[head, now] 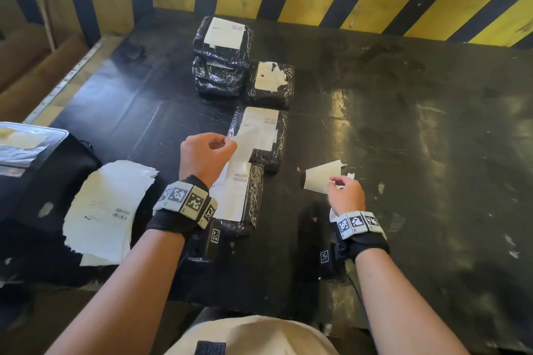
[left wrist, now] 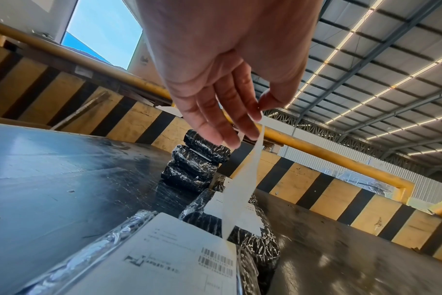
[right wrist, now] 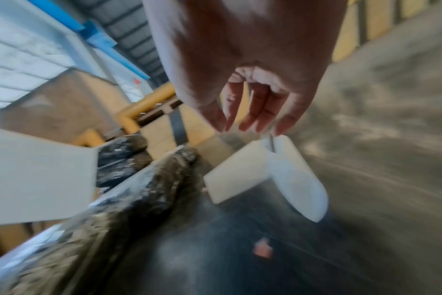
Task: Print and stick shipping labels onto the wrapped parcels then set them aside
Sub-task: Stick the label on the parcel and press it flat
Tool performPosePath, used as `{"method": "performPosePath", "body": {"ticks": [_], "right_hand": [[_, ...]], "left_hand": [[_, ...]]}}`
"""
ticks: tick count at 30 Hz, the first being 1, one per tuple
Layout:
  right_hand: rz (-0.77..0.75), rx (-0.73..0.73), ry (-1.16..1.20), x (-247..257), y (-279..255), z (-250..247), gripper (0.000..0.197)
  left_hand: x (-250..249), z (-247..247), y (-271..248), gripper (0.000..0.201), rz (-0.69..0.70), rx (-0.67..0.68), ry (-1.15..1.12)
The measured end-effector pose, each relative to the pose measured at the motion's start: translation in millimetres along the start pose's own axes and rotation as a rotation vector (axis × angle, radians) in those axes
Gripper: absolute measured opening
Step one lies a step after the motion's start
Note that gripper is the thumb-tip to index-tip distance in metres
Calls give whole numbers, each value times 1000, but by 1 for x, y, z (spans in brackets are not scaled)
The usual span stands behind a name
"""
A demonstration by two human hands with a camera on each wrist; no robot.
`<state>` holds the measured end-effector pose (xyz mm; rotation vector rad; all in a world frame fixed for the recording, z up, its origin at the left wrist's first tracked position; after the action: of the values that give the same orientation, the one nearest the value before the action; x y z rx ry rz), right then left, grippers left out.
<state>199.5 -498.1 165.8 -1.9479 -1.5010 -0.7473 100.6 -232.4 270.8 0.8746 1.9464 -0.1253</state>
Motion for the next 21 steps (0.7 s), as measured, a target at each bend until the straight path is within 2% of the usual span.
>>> {"method": "performPosePath", "body": {"ticks": [2,3,7,9,11,18,21], "right_hand": [[-67,47,86,24,-8,3,22],[-65,122,172,38,-12,7,23],[139,547,402,96,-38,22,45],[195,630,421,116,-48,27,53],[205,619,434,127,-56,32,52],[236,479,528,128,-67,42,20],[131,353,447,124,-72,44,23]], "left_hand": [[1,0,-3,21,18,-2,1],[1,0,-5,20,31,1,-1],[1,-2,-15,19,94,45,-24],[1,-3,-20,17,136,85,-29],[2,-6,-22,15,182,129,-27],[16,-16,-26,12,253,299,-77],[25,-23,-26,17,247,401,-91]]}}
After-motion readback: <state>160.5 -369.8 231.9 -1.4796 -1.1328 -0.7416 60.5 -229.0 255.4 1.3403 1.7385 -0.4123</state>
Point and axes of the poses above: each hand's wrist, its own y-axis towards the middle knuckle, its own z-axis out of the palm, x = y × z, the point moved 1 cm from there along y, towards the middle knuckle, and after that the axes turned 11 degrees about -x, right-handed, at the moved point
